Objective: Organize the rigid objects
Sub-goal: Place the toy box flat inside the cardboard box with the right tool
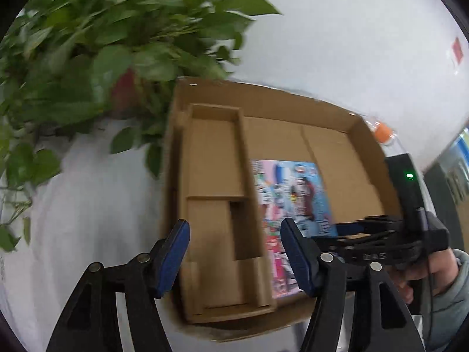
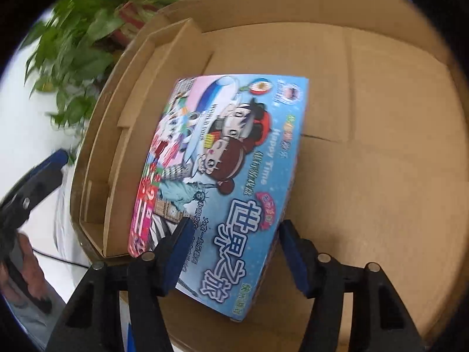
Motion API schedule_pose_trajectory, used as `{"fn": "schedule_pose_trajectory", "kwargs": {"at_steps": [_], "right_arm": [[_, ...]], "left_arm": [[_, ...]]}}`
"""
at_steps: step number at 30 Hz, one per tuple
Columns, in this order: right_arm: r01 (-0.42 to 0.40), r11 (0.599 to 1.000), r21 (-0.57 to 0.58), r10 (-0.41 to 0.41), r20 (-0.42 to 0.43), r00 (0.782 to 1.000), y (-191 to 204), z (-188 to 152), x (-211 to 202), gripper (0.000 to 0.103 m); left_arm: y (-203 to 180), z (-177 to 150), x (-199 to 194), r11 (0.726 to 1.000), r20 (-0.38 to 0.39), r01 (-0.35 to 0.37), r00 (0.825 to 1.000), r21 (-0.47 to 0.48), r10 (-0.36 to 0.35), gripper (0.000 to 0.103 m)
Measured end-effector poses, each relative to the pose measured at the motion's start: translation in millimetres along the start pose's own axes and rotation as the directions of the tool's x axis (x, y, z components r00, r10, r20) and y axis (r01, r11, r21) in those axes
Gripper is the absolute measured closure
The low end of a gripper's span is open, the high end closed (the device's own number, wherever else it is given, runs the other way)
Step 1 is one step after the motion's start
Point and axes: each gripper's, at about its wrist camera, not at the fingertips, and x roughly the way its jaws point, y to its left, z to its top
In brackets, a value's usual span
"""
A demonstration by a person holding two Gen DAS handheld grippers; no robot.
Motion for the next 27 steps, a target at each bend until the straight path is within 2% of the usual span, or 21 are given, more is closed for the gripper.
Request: {"fn": "schedule_pose_trajectory", "kwargs": {"at_steps": [2, 4, 8, 10, 12, 14, 16, 19, 20, 21, 23, 27], "right_arm": [[-0.002, 1.000, -0.031, 0.002, 0.000, 1.000, 5.2, -2.9, 0.9, 0.041], [0.007, 0.999, -0.035, -0.007, 0.005, 1.000, 0.7, -5.8, -2.2, 0.039], [0.004, 0.998, -0.060, -0.003, 0.020, 1.000, 1.5, -3.2, -14.4, 0.038], [0.004, 1.000, -0.019, -0.002, 0.062, 0.998, -2.3, 8.6, -23.3, 0.038], [0.009, 1.000, 0.026, -0.012, 0.116, 0.993, -9.2, 28.2, -32.2, 0.038], [0.055, 0.996, 0.067, -0.066, 0.179, 0.982, -14.2, 50.9, -39.4, 0.038], [0.034, 0.994, 0.107, -0.056, 0.207, 0.977, -20.1, 72.1, -39.4, 0.038], [0.022, 0.989, 0.144, -0.048, 0.176, 0.983, -28.6, 95.9, -19.0, 0.043], [0.031, 0.989, 0.145, -0.050, 0.126, 0.991, -28.8, 97.7, -6.2, 0.056], [0.037, 0.990, 0.139, -0.051, 0.101, 0.994, -27.4, 93.7, 3.9, 0.055], [0.032, 0.992, 0.122, -0.048, 0.133, 0.990, -24.5, 84.6, 2.3, 0.055], [-0.008, 0.989, 0.147, -0.006, 0.099, 0.995, -24.8, 72.0, 2.1, 0.052]], "left_arm": [[12.9, -6.4, -4.6, 0.999, 0.009, -0.038, 0.999, -0.024, 0.038, 0.041], [28.3, -13.5, -3.7, 0.998, 0.011, -0.014, 1.000, -0.061, 0.015, 0.041], [41.8, -22.2, -10.1, 0.994, 0.027, -0.044, 0.999, -0.096, 0.047, 0.041], [47.8, -27.2, -11.0, 0.993, 0.037, -0.007, 0.999, -0.121, 0.012, 0.041], [46.3, -30.6, -13.4, 0.995, 0.050, -0.002, 0.999, -0.097, 0.007, 0.040], [39.3, -33.1, -15.9, 0.997, 0.053, 0.021, 0.998, -0.069, -0.018, 0.041], [30.1, -32.5, -12.7, 0.998, 0.055, 0.043, 0.998, -0.052, -0.040, 0.041], [16.3, -38.7, -13.3, 0.998, 0.053, 0.060, 0.997, -0.024, -0.058, 0.041], [12.4, -41.0, -13.5, 0.998, 0.054, 0.066, 0.996, -0.019, -0.065, 0.040], [10.6, -42.9, -13.4, 0.997, 0.053, 0.077, 0.996, -0.020, -0.076, 0.040], [8.2, -44.3, -12.3, 0.996, 0.044, 0.089, 0.995, -0.026, -0.087, 0.041], [2.3, -47.8, -16.4, 0.993, 0.055, 0.113, 0.992, -0.020, -0.112, 0.040]]}}
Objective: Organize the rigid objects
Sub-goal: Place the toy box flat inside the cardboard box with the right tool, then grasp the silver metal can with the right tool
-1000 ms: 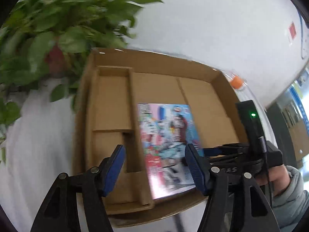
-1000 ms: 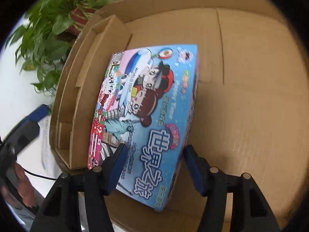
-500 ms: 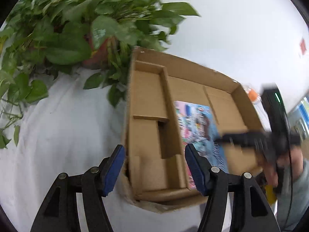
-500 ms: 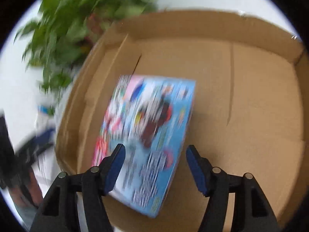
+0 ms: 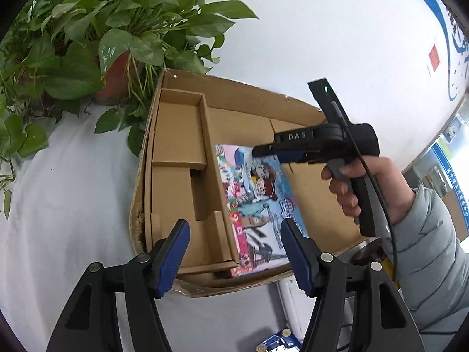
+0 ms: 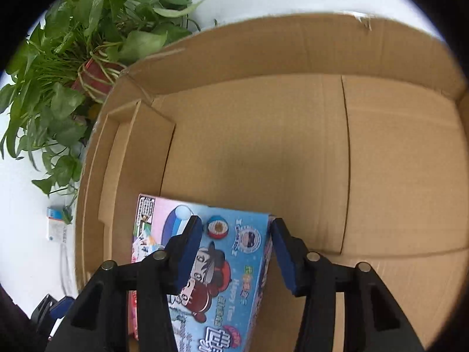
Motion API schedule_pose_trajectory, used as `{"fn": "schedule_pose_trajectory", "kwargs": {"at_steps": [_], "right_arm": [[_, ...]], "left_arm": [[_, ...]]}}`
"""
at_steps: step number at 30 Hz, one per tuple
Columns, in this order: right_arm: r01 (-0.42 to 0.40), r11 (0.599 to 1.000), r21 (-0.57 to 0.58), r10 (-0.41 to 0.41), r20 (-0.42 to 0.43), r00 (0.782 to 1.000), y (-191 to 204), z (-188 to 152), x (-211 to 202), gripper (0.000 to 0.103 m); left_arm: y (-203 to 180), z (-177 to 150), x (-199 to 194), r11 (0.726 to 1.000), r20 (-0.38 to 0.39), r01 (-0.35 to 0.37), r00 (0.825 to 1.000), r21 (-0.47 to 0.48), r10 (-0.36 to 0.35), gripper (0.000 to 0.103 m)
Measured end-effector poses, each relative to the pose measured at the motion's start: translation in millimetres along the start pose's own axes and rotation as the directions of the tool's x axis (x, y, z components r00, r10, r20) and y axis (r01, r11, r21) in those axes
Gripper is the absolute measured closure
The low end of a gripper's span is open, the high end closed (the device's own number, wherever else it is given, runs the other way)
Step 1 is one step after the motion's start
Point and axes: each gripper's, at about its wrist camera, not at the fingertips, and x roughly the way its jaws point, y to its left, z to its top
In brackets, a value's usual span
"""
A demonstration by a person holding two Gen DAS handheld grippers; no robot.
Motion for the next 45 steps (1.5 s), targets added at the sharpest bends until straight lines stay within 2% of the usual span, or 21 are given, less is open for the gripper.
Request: {"fn": "schedule_pose_trajectory", "kwargs": {"at_steps": [6, 7, 8, 9, 11, 13, 15, 17, 18, 19, 21, 23, 25, 27, 30, 33, 34, 36, 39, 41, 45], "right_arm": [[-0.001, 1.000, -0.028, 0.000, -0.034, 0.999, 9.0, -17.4, -7.9, 0.050], [-0.010, 0.999, -0.033, 0.009, -0.019, 1.000, 8.7, -26.4, -20.2, 0.050], [0.001, 0.999, -0.052, 0.000, 0.017, 1.000, 11.2, -36.8, -35.8, 0.046], [0.031, 0.996, -0.080, -0.026, 0.064, 0.998, 20.0, -51.9, -52.7, 0.037], [0.082, 0.986, -0.142, -0.057, 0.175, 0.983, 29.2, -93.5, -103.3, 0.023], [0.109, 0.979, -0.174, -0.065, 0.242, 0.968, 31.9, -135.6, -144.0, 0.022], [0.107, 0.978, -0.178, -0.060, 0.252, 0.966, 27.5, -182.7, -176.1, 0.022], [0.079, 0.980, -0.181, -0.042, 0.200, 0.979, 25.4, -227.9, -188.7, 0.022], [0.069, 0.978, -0.197, -0.037, 0.159, 0.987, 25.4, -243.1, -189.6, 0.022], [0.047, 0.977, -0.208, -0.023, 0.115, 0.993, 28.2, -257.9, -186.8, 0.022], [-0.003, 0.984, -0.176, 0.012, 0.050, 0.999, 18.7, -280.7, -184.0, 0.022], [-0.010, 0.989, -0.145, 0.014, 0.027, 1.000, 14.6, -294.5, -179.6, 0.022], [0.003, 0.993, -0.115, -0.002, 0.011, 1.000, 5.0, -300.6, -176.8, 0.022], [0.024, 0.996, -0.081, -0.026, -0.027, 0.999, -6.5, -304.8, -168.2, 0.023], [0.046, 0.997, -0.063, -0.051, -0.076, 0.996, -9.2, -312.4, -147.6, 0.025], [-0.001, 1.000, -0.026, -0.001, -0.085, 0.996, -11.2, -312.7, -129.9, 0.021], [-0.005, 1.000, -0.023, 0.004, -0.074, 0.997, -10.2, -313.3, -127.7, 0.021], [0.013, 1.000, -0.021, -0.014, -0.039, 0.999, -5.7, -315.2, -129.2, 0.021], [0.007, 1.000, -0.025, -0.007, 0.010, 1.000, 2.2, -313.2, -143.9, 0.022], [-0.009, 0.999, -0.040, 0.012, 0.063, 0.998, 11.6, -302.7, -162.0, 0.022], [-0.005, 0.991, -0.132, 0.030, 0.187, 0.982, 38.4, -265.3, -201.1, 0.023]], "left_arm": [[-11.4, -4.9, -13.8, 1.000, 0.057, -0.006, 0.998, 0.013, 0.005, 0.030], [-14.4, -6.6, -17.8, 1.000, 0.067, -0.014, 0.998, 0.016, 0.013, 0.027], [-17.4, -8.5, -22.0, 1.000, 0.077, -0.023, 0.997, 0.021, 0.021, 0.018], [-22.0, -11.6, -28.0, 0.999, 0.086, -0.034, 0.996, 0.027, 0.031, 0.009], [-27.9, -17.3, -37.3, 0.998, 0.094, -0.047, 0.995, 0.030, 0.044, 0.002], [-34.2, -25.5, -46.6, 0.999, 0.095, -0.039, 0.995, 0.018, 0.037, 0.002], [-43.5, -35.1, -48.7, 0.999, 0.049, 0.030, 0.998, 0.023, -0.031, 0.002], [-51.6, -43.8, -46.0, 0.995, 0.004, 0.096, 0.995, 0.010, -0.096, 0.002], [-56.3, -50.9, -41.4, 0.988, -0.025, 0.149, 0.988, -0.036, -0.150, 0.002], [-60.6, -55.5, -36.9, 0.978, -0.046, 0.195, 0.979, -0.068, -0.199, 0.002], [-79.0, -66.6, -22.0, 0.939, -0.107, 0.327, 0.935, -0.108, -0.338, 0.002], [-98.3, -75.3, -9.1, 0.912, -0.147, 0.391, 0.902, -0.125, -0.406, 0.002], [-116.1, -82.2, 6.6, 0.868, -0.201, 0.470, 0.846, -0.160, -0.495, 0.002], [-132.1, -89.2, 23.6, 0.846, -0.267, 0.500, 0.803, -0.186, -0.533, 0.004], [-146.6, -98.3, 46.0, 0.856, -0.355, 0.474, 0.779, -0.207, -0.517, 0.004], [-149.6, -105.7, 70.1, 0.860, -0.403, 0.438, 0.760, -0.261, -0.510, 0.006], [-149.9, -107.4, 75.6, 0.870, -0.413, 0.417, 0.766, -0.265, -0.493, 0.009], [-148.3, -109.0, 85.3, 0.890, -0.418, 0.370, 0.788, -0.266, -0.453, 0.025], [-144.8, -107.2, 81.3, 0.913, -0.398, 0.325, 0.825, -0.247, -0.401, 0.026], [-144.2, -100.3, 69.1, 0.916, -0.362, 0.334, 0.844, -0.221, -0.396, 0.026], [-152.0, -58.1, 25.4, 0.932, -0.222, 0.345, 0.905, -0.111, -0.362, 0.027]]}}
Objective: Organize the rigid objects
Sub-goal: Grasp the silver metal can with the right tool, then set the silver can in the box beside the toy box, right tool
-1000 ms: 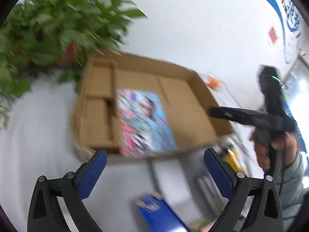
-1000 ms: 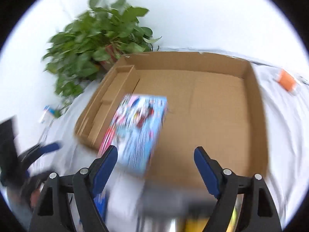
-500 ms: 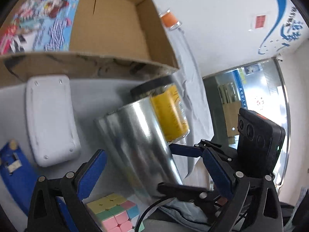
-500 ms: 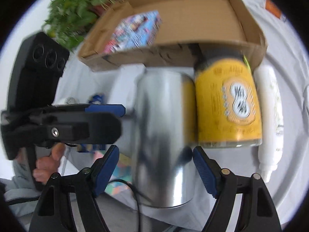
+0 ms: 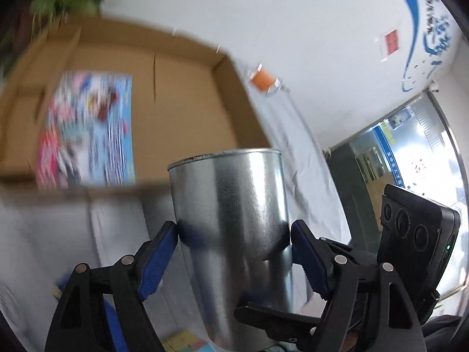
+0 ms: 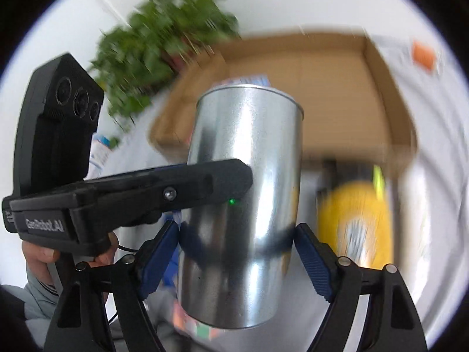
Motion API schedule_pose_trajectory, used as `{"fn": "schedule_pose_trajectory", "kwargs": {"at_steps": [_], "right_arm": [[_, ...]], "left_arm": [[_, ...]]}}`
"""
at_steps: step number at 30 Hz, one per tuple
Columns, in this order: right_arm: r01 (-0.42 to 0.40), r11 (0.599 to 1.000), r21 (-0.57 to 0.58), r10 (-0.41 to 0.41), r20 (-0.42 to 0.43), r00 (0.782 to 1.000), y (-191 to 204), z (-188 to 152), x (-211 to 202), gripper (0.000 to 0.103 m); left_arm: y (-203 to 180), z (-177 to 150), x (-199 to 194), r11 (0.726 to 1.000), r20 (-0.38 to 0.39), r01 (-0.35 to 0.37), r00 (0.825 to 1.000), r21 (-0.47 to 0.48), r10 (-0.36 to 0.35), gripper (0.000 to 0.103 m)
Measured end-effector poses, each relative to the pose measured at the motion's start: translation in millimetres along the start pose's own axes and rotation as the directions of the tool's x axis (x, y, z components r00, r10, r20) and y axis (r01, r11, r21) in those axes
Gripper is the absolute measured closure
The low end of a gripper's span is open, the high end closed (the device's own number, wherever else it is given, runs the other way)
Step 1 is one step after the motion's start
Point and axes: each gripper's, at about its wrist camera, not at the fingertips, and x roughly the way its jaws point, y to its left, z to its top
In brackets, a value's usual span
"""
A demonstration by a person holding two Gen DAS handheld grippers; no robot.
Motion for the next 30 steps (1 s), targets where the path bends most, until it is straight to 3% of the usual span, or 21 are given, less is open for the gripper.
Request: {"fn": "schedule_pose_trajectory", "kwargs": {"at_steps": [4, 6, 9, 14, 18, 21, 24, 26, 30], "right_arm": [[-0.027, 0.997, -0.069, 0.032, 0.078, 0.996, 1.7, 65.4, -7.6, 0.025], [-0.052, 0.997, -0.052, 0.056, 0.064, 0.996, -10.6, 95.4, 3.5, 0.025], [-0.067, 0.998, -0.002, 0.067, -0.020, 0.998, -34.1, 120.0, 36.2, 0.025], [-0.039, 0.998, 0.058, 0.049, -0.179, 0.983, -64.4, 114.8, 97.3, 0.025], [-0.040, 0.996, 0.085, 0.060, -0.245, 0.968, -69.9, 103.8, 119.5, 0.022], [-0.033, 0.993, 0.118, 0.063, -0.263, 0.963, -69.4, 99.9, 119.9, 0.021], [-0.066, 0.994, 0.081, 0.081, -0.200, 0.976, -65.7, 79.2, 87.5, 0.021], [-0.048, 0.998, 0.044, 0.054, -0.131, 0.990, -67.7, 56.3, 46.6, 0.021], [0.012, 0.999, 0.051, -0.008, -0.081, 0.997, -93.6, 9.5, -15.3, 0.021]], "left_arm": [[-32.0, 54.3, -45.3, 0.989, 0.152, -0.060, 0.988, 0.132, 0.040, 0.026], [-38.3, 89.0, -56.9, 0.982, 0.192, -0.094, 0.979, 0.167, 0.061, 0.026], [-26.0, 147.6, -40.7, 0.984, 0.167, -0.113, 0.982, 0.135, 0.090, 0.026], [30.9, 194.2, 24.7, 0.998, 0.007, -0.065, 0.998, -0.003, 0.065, 0.026], [81.1, 193.4, 78.6, 0.988, -0.110, -0.067, 0.993, -0.137, 0.052, 0.024], [94.3, 193.6, 92.4, 0.985, -0.120, -0.090, 0.990, -0.144, 0.073, 0.023], [80.8, 185.4, 82.8, 0.979, -0.124, -0.183, 0.977, -0.085, 0.172, 0.022], [77.8, 183.1, 74.4, 0.978, -0.095, -0.197, 0.977, -0.064, 0.191, 0.022], [62.8, 153.2, 38.0, 0.994, -0.050, -0.108, 0.993, -0.033, 0.107, 0.012]]}}
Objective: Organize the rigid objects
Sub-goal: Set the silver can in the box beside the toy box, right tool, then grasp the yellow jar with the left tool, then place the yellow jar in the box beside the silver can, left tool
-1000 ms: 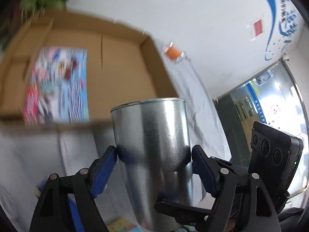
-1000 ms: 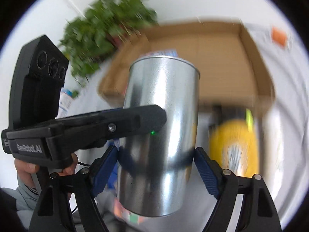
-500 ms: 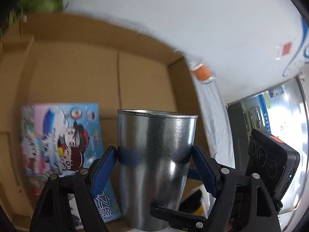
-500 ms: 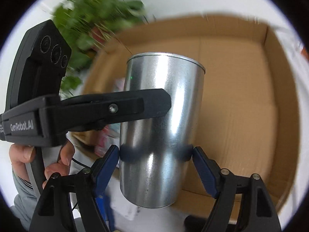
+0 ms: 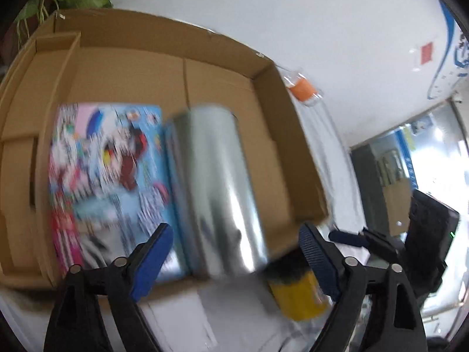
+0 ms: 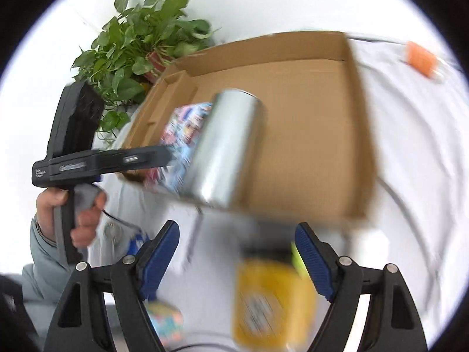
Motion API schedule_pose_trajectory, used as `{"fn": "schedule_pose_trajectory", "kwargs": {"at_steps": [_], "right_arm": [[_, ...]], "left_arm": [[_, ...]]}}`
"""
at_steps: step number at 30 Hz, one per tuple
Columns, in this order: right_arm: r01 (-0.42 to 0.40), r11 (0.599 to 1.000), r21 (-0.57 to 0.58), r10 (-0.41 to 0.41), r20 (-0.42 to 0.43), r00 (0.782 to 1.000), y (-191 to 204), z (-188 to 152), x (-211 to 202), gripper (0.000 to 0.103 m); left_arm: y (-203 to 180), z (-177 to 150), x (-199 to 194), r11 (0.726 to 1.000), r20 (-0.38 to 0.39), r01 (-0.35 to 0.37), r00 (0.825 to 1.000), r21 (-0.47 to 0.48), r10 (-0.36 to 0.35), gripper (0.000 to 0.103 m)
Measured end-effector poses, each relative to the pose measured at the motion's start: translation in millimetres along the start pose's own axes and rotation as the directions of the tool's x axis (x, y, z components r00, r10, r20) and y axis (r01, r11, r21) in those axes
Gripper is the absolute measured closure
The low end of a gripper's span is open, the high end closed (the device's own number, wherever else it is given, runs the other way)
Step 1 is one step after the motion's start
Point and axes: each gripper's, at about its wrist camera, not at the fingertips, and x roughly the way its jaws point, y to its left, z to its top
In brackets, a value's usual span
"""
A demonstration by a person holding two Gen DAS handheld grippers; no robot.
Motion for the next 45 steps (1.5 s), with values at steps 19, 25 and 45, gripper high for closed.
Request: {"fn": "schedule_pose_trajectory", "kwargs": {"at_steps": [19, 25, 45], "right_arm": [[0.000, 0.998, -0.067, -0.005, -0.066, 0.998, 59.2, -37.1, 47.7, 0.019], [0.042, 0.989, -0.139, -0.019, 0.157, 0.987, 74.2, 20.5, -36.2, 0.019], [0.137, 0.991, 0.007, -0.136, -0.025, 0.990, 10.0, 61.3, 65.3, 0.019]], "left_arm": [[-16.0, -101.4, 39.6, 0.989, -0.182, 0.132, 0.973, -0.064, -0.142, 0.019], [-69.6, -62.7, -45.4, 0.980, 0.010, 0.154, 0.988, 0.127, -0.157, 0.019], [-48.5, 48.7, 25.9, 0.988, -0.041, 0.060, 0.998, 0.144, -0.055, 0.024]]}}
